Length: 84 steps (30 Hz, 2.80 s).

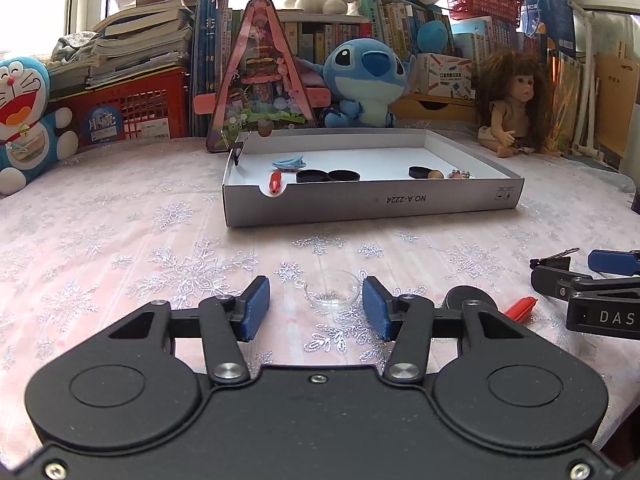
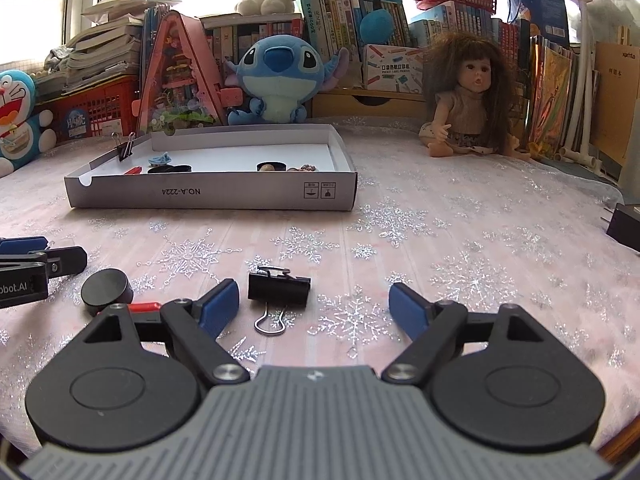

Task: Organize rigid objects
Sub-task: 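Move the left tool to the clear plastic cup while the right tool approaches the black binder clip, then grasp the clear cup with the left tool while the right tool grasps the black binder clip, then carry the cup over the tray with the left tool while the right tool carries the binder clip there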

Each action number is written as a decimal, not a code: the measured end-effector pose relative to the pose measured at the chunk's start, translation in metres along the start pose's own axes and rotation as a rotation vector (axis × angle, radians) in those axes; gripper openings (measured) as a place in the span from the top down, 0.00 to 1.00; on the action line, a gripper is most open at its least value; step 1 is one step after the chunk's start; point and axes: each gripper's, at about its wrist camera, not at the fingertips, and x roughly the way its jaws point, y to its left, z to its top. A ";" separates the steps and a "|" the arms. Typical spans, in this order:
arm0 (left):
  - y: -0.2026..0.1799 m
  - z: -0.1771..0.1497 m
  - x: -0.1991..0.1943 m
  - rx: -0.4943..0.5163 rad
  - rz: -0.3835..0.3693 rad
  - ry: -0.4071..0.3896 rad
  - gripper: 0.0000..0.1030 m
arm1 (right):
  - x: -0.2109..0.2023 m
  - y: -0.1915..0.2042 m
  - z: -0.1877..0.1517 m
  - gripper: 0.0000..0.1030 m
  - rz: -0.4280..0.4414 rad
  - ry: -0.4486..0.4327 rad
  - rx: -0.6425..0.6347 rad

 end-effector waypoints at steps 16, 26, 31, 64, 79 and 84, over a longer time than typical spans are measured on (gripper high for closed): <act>0.001 0.003 -0.006 -0.022 0.019 0.009 0.68 | -0.007 0.012 0.004 0.64 0.083 -0.018 -0.049; 0.006 0.016 -0.007 -0.035 0.031 0.035 0.68 | -0.005 0.009 0.015 0.64 0.090 -0.020 -0.025; 0.006 0.024 -0.005 -0.035 0.036 0.053 0.68 | -0.004 0.009 0.021 0.64 0.096 -0.022 -0.014; 0.004 0.097 0.034 -0.108 0.000 0.084 0.68 | 0.025 0.007 0.067 0.64 0.132 -0.019 0.051; -0.002 0.114 0.059 -0.088 0.008 0.100 0.68 | 0.045 0.005 0.084 0.64 0.137 -0.028 0.068; 0.012 0.124 0.071 -0.138 -0.027 0.102 0.68 | 0.056 0.000 0.096 0.64 0.149 -0.014 0.095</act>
